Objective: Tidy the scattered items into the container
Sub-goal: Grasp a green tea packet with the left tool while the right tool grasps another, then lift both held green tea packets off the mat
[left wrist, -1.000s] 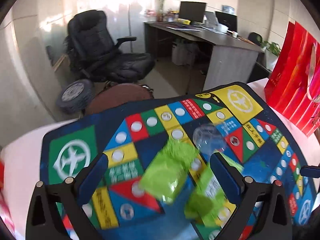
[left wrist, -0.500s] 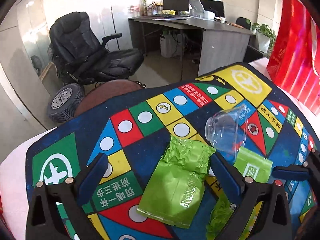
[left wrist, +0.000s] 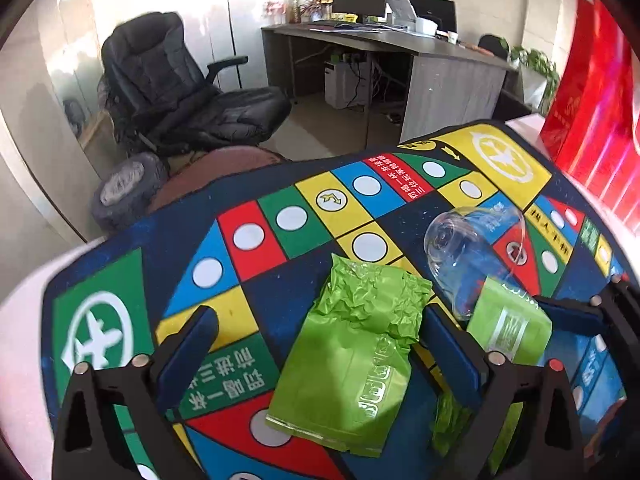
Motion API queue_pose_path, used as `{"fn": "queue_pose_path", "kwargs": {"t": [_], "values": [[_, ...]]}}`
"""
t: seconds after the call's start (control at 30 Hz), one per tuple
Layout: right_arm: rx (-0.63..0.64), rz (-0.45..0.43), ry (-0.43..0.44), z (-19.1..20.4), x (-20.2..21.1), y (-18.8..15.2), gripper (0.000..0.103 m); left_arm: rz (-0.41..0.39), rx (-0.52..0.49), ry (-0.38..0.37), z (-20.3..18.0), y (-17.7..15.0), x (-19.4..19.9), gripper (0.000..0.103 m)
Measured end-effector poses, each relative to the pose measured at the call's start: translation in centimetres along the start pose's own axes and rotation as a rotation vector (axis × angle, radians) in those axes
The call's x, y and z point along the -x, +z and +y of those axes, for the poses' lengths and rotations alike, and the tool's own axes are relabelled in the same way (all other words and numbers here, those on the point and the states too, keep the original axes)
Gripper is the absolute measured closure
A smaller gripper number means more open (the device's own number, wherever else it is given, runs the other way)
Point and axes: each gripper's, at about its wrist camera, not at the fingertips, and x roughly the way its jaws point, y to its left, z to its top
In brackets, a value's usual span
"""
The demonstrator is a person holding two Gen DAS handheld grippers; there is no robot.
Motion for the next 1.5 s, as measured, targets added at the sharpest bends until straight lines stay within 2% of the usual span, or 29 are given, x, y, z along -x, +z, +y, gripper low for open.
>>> {"fn": "queue_pose_path", "kwargs": {"t": [0.03, 0.07, 0.1, 0.13, 0.17, 0.47, 0.53, 0.8, 0.93, 1.1, 1.37, 1.5], "values": [[0.002, -0.003, 0.002, -0.2, 0.1, 0.2, 0.032, -0.007, 0.001, 0.002, 0.2, -0.1, 0.1, 0.006], [0.012, -0.002, 0.008, -0.2, 0.3, 0.4, 0.04, -0.013, 0.0, 0.002, 0.3, -0.2, 0.3, 0.012], [0.026, 0.004, 0.017, -0.1, 0.3, 0.6, 0.045, -0.016, -0.002, 0.002, 0.2, -0.2, 0.6, 0.023], [0.034, 0.008, 0.021, -0.1, 0.4, 0.6, 0.046, -0.019, -0.008, 0.001, 0.1, -0.1, 0.9, 0.031], [0.038, 0.01, 0.026, 0.0, 0.6, 0.4, 0.046, -0.021, -0.019, 0.002, -0.1, 0.0, 1.1, 0.048], [0.052, 0.026, 0.086, -1.2, 2.7, -2.0, 0.049, -0.006, -0.013, 0.001, 0.0, -1.0, 2.0, 0.048], [0.043, 0.019, 0.119, -1.9, 3.5, -2.6, 0.058, -0.012, -0.021, 0.008, -0.2, -1.5, 2.5, 0.049], [0.049, 0.044, 0.153, -4.1, 5.5, -4.9, 0.059, -0.022, 0.009, 0.004, 0.0, -4.0, 4.3, 0.049], [0.003, 0.033, 0.237, -5.6, 6.6, -5.9, 0.059, -0.059, 0.035, -0.002, -0.2, -5.4, 6.1, 0.049], [0.009, 0.047, 0.218, -6.4, 7.2, -6.9, 0.059, -0.067, 0.036, 0.019, -0.8, -6.9, 7.7, 0.049], [-0.004, 0.029, 0.242, -6.9, 9.1, -8.0, 0.059, -0.094, 0.078, 0.019, -1.2, -9.1, 10.5, 0.049], [-0.001, 0.025, 0.238, -6.8, 9.5, -8.4, 0.059, -0.097, 0.081, 0.043, -1.9, -10.1, 11.5, 0.049]]}}
